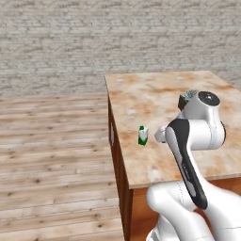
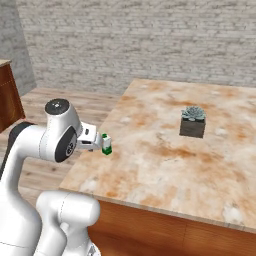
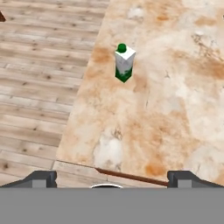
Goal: Pick the milk, bottled water, water bottle from the counter and place them in the open cabinet.
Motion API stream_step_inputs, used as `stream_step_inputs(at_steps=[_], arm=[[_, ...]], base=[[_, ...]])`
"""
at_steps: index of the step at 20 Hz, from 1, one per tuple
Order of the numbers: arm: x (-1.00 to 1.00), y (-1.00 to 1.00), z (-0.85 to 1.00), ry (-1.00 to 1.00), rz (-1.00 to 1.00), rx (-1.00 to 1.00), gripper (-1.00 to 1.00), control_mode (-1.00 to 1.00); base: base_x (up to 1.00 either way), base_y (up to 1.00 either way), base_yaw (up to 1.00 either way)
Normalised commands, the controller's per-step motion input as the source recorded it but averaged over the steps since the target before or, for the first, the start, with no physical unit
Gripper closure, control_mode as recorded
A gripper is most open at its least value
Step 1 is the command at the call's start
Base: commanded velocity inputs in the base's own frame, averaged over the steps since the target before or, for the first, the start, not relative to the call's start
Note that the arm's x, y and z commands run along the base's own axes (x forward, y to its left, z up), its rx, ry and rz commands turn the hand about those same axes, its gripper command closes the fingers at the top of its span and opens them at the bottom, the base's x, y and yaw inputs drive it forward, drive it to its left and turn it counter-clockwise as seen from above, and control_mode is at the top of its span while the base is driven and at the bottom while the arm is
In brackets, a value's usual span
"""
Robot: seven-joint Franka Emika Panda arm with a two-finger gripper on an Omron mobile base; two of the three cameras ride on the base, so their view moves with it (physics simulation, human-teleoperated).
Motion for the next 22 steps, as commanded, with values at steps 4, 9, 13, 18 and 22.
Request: stream_step_inputs(at_steps=[4,9,13,18,22], arm=[[0.34,0.0,-0.17,0.0,0.03,0.0,-1.0,-1.0],[0.5,0.0,-0.18,0.02,0.01,0.0,-1.0,-1.0],[0.54,0.0,-0.2,0.03,0.0,0.0,-1.0,-1.0],[0.47,0.0,-0.23,0.0,0.0,0.0,-1.0,-1.0],[0.39,0.0,-0.24,0.0,0.0,0.0,-1.0,-1.0]], base=[[0.0,0.0,0.0],[0.0,0.0,0.0],[0.0,0.0,0.0],[0.0,0.0,0.0],[0.0,0.0,0.0]])
